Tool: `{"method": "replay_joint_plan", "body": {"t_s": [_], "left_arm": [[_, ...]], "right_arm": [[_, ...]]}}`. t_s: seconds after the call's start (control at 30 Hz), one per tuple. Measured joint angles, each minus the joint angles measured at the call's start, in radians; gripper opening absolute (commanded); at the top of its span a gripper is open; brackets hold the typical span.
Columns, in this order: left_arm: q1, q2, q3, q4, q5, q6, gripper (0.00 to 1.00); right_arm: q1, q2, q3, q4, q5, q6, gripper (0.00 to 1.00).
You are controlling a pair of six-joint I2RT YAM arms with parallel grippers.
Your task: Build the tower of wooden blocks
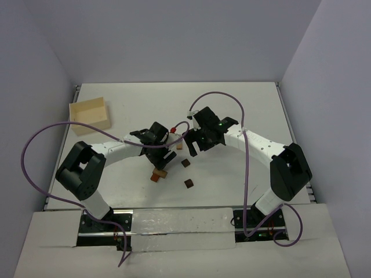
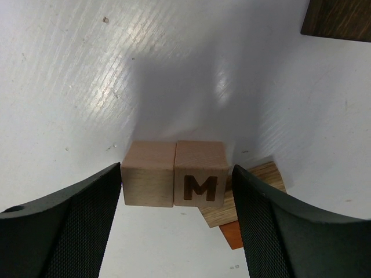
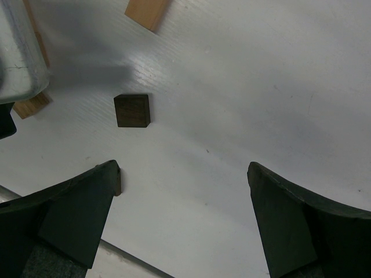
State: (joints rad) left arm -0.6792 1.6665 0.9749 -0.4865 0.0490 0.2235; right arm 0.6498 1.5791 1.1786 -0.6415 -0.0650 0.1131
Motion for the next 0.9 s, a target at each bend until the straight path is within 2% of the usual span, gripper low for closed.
{"method": "replay_joint_plan", "body": {"t_s": [0.4,0.5,0.67,0.87,0.9], "left_arm": [[0.000,0.000,0.004,-0.020,0.000,-0.039,0.76],[0.000,0.000,0.006,-0.019,0.000,-0.037,0.72],[0.000,0.004,0.008,-0.019,0.000,-0.027,0.61],[0.000,0.004,0.012,-0.028,0.002,-0.010,0.29],[0.000,0.003,0.014,-0.035,0.002,-0.002,0.28]], "right_arm": [[-0.001,0.000,0.000,0.000,0.000,0.000,1.00],[-0.001,0.000,0.000,0.000,0.001,0.000,1.00],[-0.002,0.000,0.000,0.000,0.001,0.000,1.00],[-0.010,0.000,0.000,0.000,-0.001,0.000,1.00],[-0.017,0.000,0.000,0.000,-0.004,0.000,1.00]]}}
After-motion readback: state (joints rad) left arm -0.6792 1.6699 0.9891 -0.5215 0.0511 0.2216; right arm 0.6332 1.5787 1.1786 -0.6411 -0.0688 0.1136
